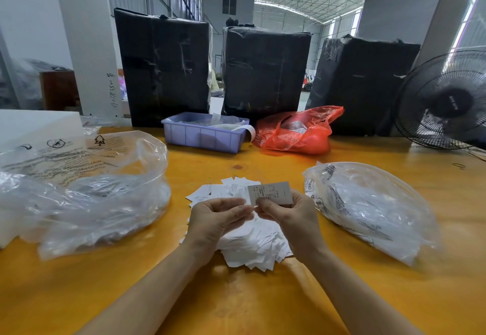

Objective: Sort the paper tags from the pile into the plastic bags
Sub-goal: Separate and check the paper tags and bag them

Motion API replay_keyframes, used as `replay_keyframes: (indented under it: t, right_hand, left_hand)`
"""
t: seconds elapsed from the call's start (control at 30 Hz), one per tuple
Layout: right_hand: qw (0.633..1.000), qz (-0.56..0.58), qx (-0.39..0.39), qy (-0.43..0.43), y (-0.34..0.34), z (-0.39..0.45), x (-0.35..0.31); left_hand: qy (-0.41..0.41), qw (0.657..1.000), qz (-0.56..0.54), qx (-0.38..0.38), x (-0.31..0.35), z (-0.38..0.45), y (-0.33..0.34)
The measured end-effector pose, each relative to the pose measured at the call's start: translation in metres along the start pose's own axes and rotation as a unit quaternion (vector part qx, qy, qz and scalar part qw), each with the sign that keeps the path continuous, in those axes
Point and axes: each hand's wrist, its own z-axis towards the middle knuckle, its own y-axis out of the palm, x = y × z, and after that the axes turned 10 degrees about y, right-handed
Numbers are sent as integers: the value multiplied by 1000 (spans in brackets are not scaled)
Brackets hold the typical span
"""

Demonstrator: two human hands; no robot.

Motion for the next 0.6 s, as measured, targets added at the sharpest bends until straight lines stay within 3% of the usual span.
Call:
replay_keyframes:
  t: [0.4, 0.6]
  right_hand:
    - [997, -74, -1, -17, 2, -2, 2]
    - [998, -58, 4, -4, 4, -2, 2]
  left_hand:
    - [1, 1000, -16, 5, -2, 2, -1]
    - [3, 999, -24, 20, -3, 4, -3]
